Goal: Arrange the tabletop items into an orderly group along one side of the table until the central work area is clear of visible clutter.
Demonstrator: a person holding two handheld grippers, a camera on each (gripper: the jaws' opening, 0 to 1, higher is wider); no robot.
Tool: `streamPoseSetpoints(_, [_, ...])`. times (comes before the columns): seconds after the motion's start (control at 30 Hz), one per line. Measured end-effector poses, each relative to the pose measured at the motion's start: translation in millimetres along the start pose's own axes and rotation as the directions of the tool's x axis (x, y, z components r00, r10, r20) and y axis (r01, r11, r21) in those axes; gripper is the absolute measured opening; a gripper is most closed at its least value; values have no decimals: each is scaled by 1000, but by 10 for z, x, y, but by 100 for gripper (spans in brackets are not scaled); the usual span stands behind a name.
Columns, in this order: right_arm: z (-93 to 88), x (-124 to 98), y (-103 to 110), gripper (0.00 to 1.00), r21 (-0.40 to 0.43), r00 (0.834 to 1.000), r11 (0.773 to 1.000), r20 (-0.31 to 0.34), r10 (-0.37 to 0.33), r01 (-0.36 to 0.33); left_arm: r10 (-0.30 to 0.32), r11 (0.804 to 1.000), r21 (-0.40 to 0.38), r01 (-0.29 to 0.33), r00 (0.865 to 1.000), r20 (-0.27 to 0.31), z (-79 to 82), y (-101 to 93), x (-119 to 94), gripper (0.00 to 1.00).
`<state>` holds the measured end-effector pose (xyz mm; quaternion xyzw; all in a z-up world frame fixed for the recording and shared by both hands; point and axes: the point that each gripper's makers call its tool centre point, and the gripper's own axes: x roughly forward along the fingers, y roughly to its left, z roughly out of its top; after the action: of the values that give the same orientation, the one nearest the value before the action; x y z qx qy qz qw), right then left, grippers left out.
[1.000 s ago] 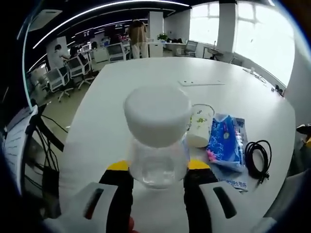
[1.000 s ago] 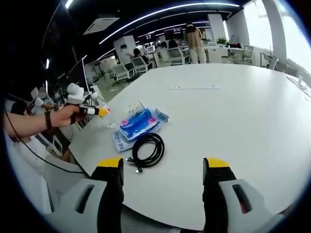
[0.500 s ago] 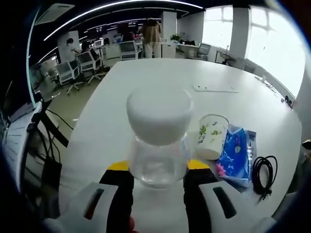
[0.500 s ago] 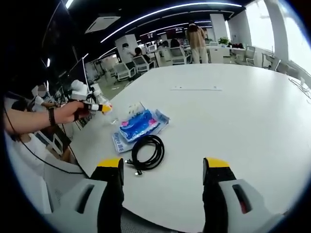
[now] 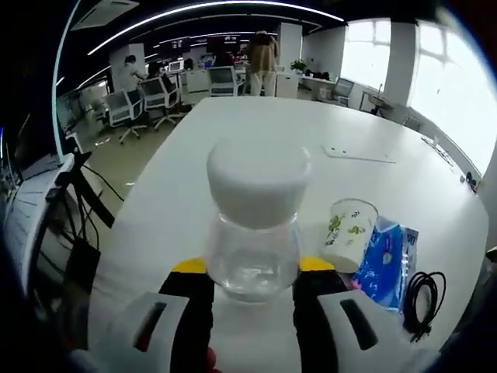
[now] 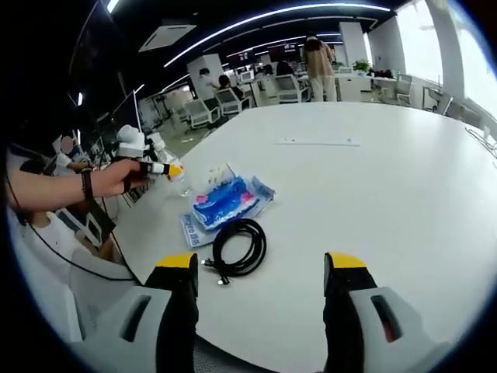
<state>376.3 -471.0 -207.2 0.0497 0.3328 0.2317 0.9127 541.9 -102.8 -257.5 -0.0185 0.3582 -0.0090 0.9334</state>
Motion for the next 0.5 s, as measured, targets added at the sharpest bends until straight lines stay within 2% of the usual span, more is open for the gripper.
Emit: streamPoseSetpoints(0.5, [-30,-55,-29,65,4,1000,1000,1,-11,11,-8,999,-39,8,1000,15,6,-7,7,41])
